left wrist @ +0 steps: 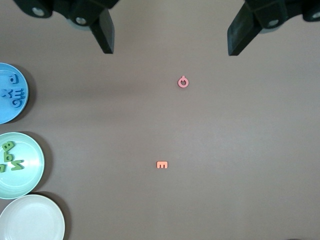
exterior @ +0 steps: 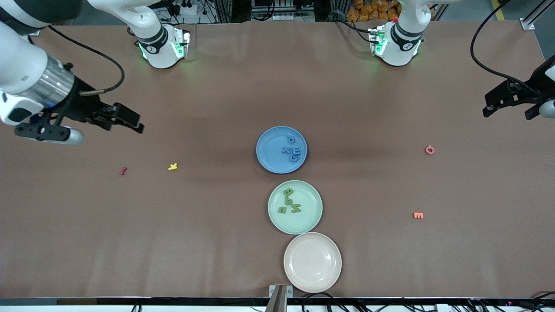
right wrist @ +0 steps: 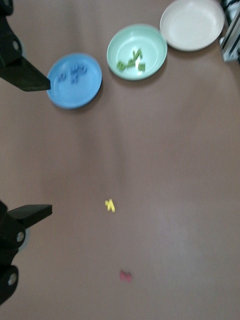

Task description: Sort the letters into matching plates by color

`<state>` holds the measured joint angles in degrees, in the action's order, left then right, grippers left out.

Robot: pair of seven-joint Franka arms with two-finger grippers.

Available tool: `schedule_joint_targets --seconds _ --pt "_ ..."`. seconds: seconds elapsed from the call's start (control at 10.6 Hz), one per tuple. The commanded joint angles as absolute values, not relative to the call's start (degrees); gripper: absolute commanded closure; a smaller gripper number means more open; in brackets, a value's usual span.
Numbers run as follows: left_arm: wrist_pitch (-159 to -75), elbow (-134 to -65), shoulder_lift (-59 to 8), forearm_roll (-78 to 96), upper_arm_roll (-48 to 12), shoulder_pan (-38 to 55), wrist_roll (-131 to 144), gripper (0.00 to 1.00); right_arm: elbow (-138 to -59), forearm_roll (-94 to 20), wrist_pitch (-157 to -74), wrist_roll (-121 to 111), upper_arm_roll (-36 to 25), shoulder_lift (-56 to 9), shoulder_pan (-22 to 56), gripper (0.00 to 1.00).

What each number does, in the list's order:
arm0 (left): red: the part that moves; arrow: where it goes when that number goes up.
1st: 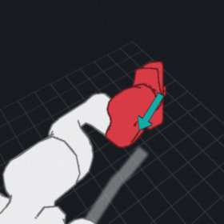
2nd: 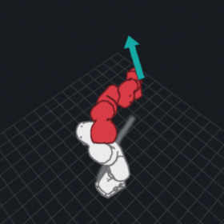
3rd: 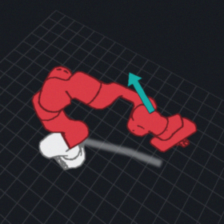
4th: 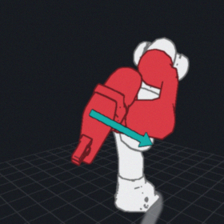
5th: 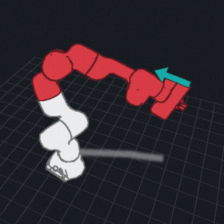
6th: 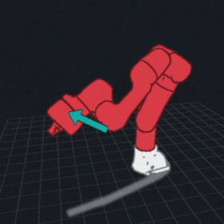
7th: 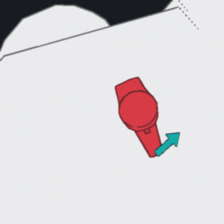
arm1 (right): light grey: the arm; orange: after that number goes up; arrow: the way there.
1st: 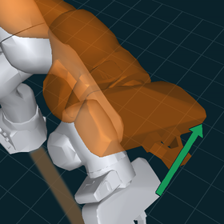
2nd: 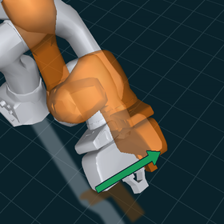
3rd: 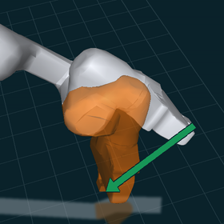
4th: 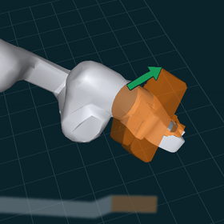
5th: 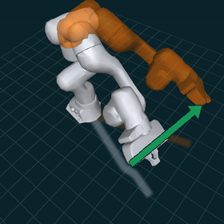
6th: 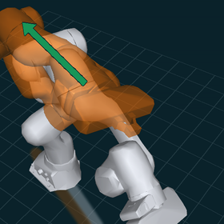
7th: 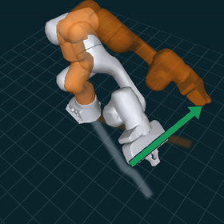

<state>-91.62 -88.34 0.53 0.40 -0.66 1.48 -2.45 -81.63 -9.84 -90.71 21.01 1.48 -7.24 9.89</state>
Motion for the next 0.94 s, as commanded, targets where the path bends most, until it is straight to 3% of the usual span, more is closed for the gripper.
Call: schedule_joint_targets --seconds 0.0,0.85 --pt "-91.8 -88.2 0.5 1.8 -0.8 1.3 -3.0 0.0 -83.8 -3.8 -87.3 12.2 1.4 -3.7 8.6 0.0" --pt "-91.8 -88.2 0.3 1.7 -0.9 1.3 -3.0 0.0 -86.7 -0.5 -86.3 2.5 0.6 -0.9 1.1 0.0"
